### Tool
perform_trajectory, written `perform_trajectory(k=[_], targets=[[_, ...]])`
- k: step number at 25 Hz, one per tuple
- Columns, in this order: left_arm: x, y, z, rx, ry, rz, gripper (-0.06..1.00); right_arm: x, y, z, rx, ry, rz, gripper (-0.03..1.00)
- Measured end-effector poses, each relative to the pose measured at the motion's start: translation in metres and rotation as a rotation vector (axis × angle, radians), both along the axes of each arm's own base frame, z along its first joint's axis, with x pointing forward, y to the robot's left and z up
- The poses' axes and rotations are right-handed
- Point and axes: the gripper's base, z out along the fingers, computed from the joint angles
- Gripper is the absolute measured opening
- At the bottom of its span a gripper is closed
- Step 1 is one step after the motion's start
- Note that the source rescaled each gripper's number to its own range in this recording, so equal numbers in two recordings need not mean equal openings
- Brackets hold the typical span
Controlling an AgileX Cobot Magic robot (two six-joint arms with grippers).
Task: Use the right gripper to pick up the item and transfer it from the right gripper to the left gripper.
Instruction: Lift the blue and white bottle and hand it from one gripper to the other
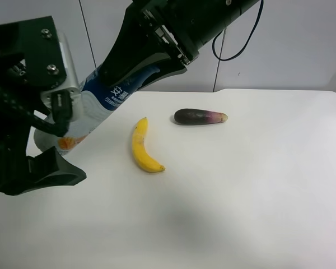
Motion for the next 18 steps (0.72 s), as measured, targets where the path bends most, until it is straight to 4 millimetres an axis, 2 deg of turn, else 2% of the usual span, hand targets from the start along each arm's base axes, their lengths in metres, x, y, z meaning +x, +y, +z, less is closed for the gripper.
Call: perform_trajectory(k=[6,8,10,16,17,18], targets=[[0.0084,-0.0074,-0.0031,-0.021,-0.039,-0.001,1.0,0.0,0.0,0.0,0.0,0.001,-0.001,0.0],[0.0089,-0.0079,-0.0026,-0.027,-0.045,-0.001,0.94,0.0,0.0,0.0,0.0,0.001,-0.001,0.0],[0.0092,-0.0082,-0.0023,-0.032,-0.049,-0.001,0.8,0.0,0.0,0.0,0.0,0.001,-0.001,0.0],[0.0095,-0.0081,-0.0022,-0.03,-0.053,0.0,0.06,-0.0005,-0.0009,-0.0012,-0.016,-0.003,0.008,0.0],[0.0096,-0.0082,-0.0025,-0.03,-0.052,0.001,0.0,-0.0007,-0.0008,-0.0013,-0.017,-0.003,0.01,0.0],[0.0096,-0.0082,-0.0025,-0.03,-0.052,0.001,0.0,-0.0008,-0.0008,-0.0013,-0.017,-0.002,0.011,0.0]])
